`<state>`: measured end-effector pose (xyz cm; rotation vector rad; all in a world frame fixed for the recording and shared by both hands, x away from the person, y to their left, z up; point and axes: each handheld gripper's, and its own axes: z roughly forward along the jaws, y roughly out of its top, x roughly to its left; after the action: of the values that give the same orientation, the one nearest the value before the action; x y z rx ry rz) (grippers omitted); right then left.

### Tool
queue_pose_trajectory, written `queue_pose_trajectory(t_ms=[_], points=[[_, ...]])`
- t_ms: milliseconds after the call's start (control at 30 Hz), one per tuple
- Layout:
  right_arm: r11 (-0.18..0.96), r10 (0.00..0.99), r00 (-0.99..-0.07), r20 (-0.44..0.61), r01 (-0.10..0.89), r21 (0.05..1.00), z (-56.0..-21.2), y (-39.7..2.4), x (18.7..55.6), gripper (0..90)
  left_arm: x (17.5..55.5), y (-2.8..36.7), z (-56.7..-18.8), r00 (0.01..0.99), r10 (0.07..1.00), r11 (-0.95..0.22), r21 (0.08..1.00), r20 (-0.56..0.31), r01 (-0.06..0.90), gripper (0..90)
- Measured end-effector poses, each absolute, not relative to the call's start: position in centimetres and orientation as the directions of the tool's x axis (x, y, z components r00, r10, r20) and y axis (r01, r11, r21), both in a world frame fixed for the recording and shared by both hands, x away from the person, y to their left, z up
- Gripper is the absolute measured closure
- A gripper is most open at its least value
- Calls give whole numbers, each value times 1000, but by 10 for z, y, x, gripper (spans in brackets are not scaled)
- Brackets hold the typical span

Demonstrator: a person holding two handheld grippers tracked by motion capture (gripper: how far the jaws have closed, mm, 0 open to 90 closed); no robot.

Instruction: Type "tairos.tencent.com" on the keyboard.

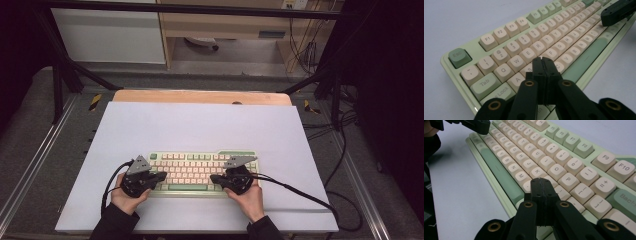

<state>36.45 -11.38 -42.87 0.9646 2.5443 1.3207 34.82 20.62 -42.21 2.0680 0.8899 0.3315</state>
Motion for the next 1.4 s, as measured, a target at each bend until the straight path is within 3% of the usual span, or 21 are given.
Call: queue_pose_trajectory(t_ms=[767,1400], points=[[409,591,-789,168,473,780,-421,-121,364,900,350,176,-427,746,662,-431,777,-73,459,900],[407,591,-789,168,471,783,-421,-122,364,900,351,174,-434,749,659,-451,765,-63,461,900]])
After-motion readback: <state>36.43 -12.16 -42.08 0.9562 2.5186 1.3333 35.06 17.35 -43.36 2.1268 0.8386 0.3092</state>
